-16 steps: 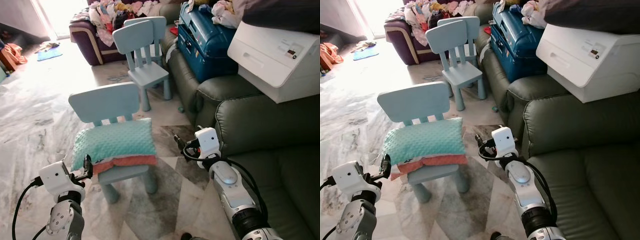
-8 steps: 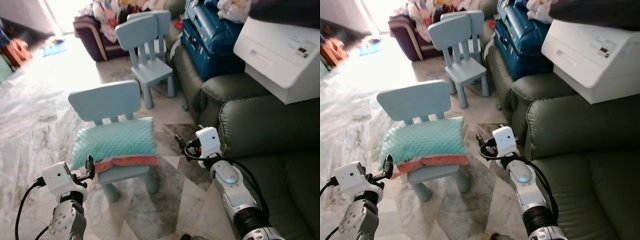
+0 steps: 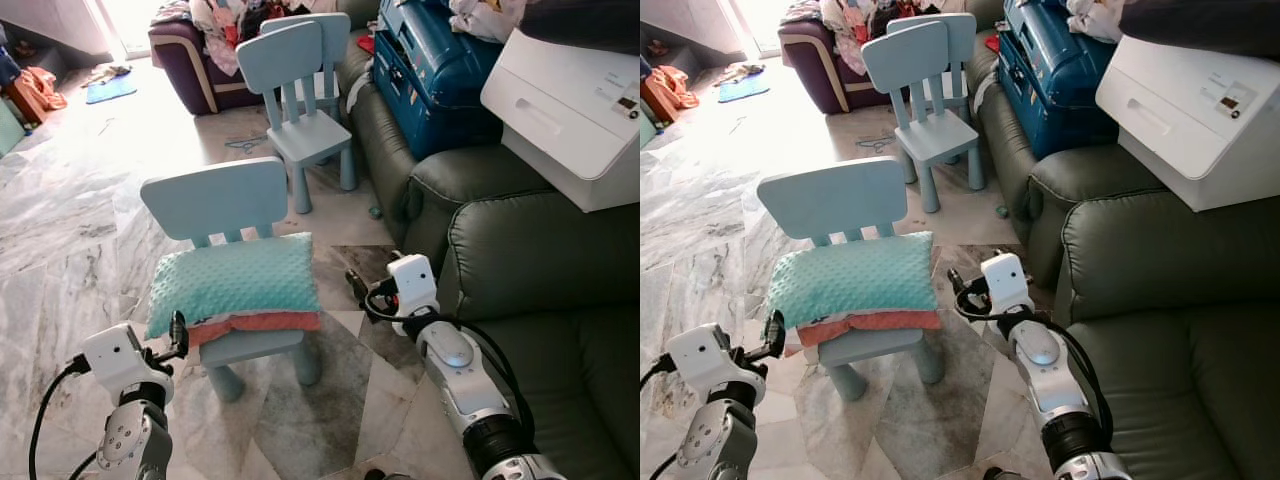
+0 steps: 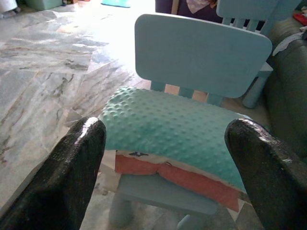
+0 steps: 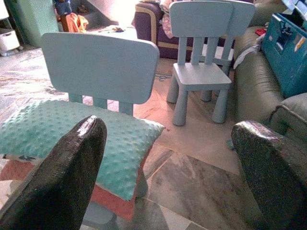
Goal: Move the pillow to the sofa
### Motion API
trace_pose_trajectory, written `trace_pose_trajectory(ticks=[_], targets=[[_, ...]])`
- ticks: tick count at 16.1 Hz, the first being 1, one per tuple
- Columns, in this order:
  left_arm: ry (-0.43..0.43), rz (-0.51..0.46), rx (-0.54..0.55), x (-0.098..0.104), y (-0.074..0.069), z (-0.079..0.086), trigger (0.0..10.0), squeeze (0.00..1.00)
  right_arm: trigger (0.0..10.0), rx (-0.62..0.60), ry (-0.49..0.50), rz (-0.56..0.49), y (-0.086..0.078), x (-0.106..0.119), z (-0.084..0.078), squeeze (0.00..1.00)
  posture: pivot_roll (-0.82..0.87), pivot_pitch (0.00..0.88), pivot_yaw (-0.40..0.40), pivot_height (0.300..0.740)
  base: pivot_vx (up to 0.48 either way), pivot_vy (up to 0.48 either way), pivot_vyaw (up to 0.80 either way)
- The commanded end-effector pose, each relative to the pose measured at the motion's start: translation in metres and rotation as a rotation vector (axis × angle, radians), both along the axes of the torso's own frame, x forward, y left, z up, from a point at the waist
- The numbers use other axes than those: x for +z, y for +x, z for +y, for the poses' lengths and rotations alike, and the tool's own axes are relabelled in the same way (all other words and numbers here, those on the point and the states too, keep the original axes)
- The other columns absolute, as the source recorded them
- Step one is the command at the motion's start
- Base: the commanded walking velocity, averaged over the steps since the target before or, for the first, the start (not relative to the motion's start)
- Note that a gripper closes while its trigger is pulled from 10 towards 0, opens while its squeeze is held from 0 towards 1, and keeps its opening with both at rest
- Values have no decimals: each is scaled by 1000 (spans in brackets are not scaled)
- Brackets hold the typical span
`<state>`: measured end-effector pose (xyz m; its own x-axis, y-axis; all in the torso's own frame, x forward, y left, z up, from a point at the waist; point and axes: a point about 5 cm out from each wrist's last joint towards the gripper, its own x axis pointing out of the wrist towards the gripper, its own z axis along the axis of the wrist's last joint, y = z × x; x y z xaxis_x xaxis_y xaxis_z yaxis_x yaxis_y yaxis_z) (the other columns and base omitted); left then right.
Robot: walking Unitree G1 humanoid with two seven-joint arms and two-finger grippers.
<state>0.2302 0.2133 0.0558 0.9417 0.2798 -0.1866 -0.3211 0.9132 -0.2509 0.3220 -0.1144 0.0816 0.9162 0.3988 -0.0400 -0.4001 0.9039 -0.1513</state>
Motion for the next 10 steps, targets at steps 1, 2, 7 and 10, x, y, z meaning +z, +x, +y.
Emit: trace_pose_trajectory(ticks=[1,2,7,10], targets=[[2,9,26,-1,-3,7,10000,0,10000,8,6,2,-1,0,3,0,-121,92,72,740,0,0,0],[2,8,27,-1,-4,7,10000,0,10000,8,9,3,-1,0,3,0,-121,92,72,740,0,0,0],[-4,14,36,-2,-5,8,10000,0,10000,7,16,5,-1,-1,4,0,-119,93,74,740,0,0,0],[-5,17,34,-2,-5,8,10000,0,10000,7,13,5,-1,-1,4,0,-119,93,74,740,0,329,0]])
